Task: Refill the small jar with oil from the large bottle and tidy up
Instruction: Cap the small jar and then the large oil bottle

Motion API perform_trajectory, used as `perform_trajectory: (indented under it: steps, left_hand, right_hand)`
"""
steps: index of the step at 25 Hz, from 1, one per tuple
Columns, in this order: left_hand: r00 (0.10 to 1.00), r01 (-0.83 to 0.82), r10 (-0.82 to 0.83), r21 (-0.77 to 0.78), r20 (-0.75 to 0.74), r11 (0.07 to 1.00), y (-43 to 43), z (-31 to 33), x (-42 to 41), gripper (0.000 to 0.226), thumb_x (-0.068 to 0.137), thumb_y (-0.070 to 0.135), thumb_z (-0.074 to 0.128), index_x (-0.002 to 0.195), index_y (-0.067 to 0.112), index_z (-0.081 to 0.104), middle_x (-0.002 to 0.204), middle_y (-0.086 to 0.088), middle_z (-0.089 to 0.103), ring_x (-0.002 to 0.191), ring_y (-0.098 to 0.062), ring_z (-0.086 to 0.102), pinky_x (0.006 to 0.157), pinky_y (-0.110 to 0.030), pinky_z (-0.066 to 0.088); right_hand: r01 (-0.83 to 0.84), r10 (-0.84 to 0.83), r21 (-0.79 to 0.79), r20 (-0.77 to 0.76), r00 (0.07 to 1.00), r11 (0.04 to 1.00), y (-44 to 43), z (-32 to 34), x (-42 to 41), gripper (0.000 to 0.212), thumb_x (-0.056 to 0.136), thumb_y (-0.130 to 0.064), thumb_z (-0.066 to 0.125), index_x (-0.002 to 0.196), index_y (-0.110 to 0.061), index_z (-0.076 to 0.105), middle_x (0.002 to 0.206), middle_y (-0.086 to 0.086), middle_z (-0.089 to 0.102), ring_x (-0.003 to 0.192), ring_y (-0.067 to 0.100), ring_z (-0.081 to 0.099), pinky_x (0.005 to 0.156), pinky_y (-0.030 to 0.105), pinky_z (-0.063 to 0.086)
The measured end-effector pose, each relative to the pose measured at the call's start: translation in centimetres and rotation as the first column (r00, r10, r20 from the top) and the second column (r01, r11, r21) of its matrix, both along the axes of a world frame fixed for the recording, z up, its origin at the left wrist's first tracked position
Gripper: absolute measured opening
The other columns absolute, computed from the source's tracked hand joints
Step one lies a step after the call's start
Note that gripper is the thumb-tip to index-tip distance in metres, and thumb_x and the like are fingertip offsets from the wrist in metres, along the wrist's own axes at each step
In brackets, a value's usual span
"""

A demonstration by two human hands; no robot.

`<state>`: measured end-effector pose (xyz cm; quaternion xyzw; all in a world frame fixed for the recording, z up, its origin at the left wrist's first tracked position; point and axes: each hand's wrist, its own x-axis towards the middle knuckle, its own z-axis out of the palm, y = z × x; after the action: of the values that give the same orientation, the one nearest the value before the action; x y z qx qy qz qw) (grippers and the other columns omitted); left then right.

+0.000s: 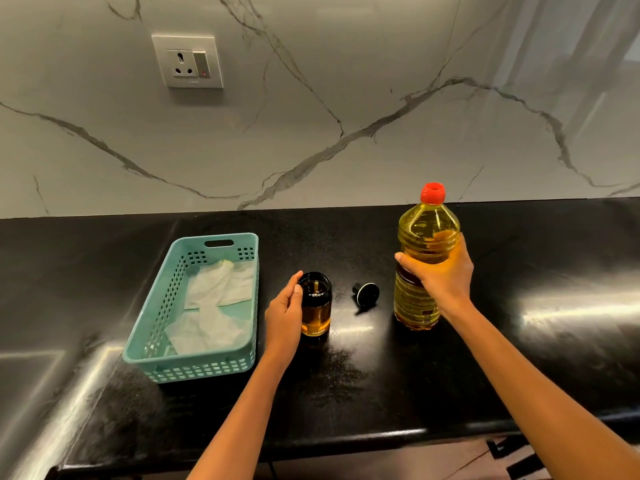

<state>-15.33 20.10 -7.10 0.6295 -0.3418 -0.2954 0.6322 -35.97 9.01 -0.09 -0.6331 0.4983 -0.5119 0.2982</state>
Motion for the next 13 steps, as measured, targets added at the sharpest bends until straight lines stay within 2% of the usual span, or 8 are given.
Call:
perform_trajectory:
  steps: [4,10,12,13]
  left_hand:
    - [1.000,-0.014,0.014,0.002,-0.011,1.000,0.0,0.0,-0.2,0.034,0.097,0.016,0.041,0.129,0.020,0.051,0.128,0.004,0.054,0.119,-0.007,0.047,0.105,-0.028,0.035]
    - [1.000,-0.018,0.018,-0.006,-0.019,1.000,0.1,0.1,-0.7,0.034,0.097,0.016,0.041,0.130,0.020,0.051,0.129,0.004,0.053,0.120,-0.007,0.047,0.105,-0.029,0.035]
    - [1.000,-0.019,0.019,-0.004,-0.010,1.000,0.1,0.0,-0.6,0.034,0.097,0.016,0.042,0.129,0.021,0.051,0.130,0.004,0.053,0.120,-0.007,0.047,0.106,-0.030,0.035]
    - [1.000,-0.017,0.017,-0.006,-0.008,1.000,0.1,0.0,-0.6,0.034,0.097,0.017,0.042,0.129,0.022,0.052,0.131,0.004,0.053,0.120,-0.006,0.047,0.106,-0.030,0.035]
  right_hand:
    - [0.040,-0.045,0.065,0.084,0.995,0.997,-0.3,-0.8,-1.7,0.080,0.060,-0.026,0.085,0.128,-0.017,0.043,0.121,-0.001,0.056,0.108,0.010,0.052,0.093,0.029,0.043]
    - [0.014,-0.021,0.086,0.082,0.996,0.996,-0.2,-1.2,-2.3,0.090,0.061,-0.028,0.084,0.134,-0.017,0.033,0.129,0.003,0.050,0.117,0.015,0.049,0.093,0.027,0.040]
    - [0.099,-0.101,0.027,0.069,0.992,0.995,0.3,-1.3,-2.1,0.103,0.057,-0.035,0.085,0.139,-0.015,0.025,0.137,0.006,0.039,0.126,0.018,0.041,0.103,0.034,0.038]
    - [0.170,-0.168,-0.055,0.035,0.985,0.984,0.8,-1.4,-1.8,0.110,0.055,-0.040,0.084,0.141,-0.011,0.021,0.141,0.009,0.033,0.131,0.019,0.035,0.108,0.038,0.035]
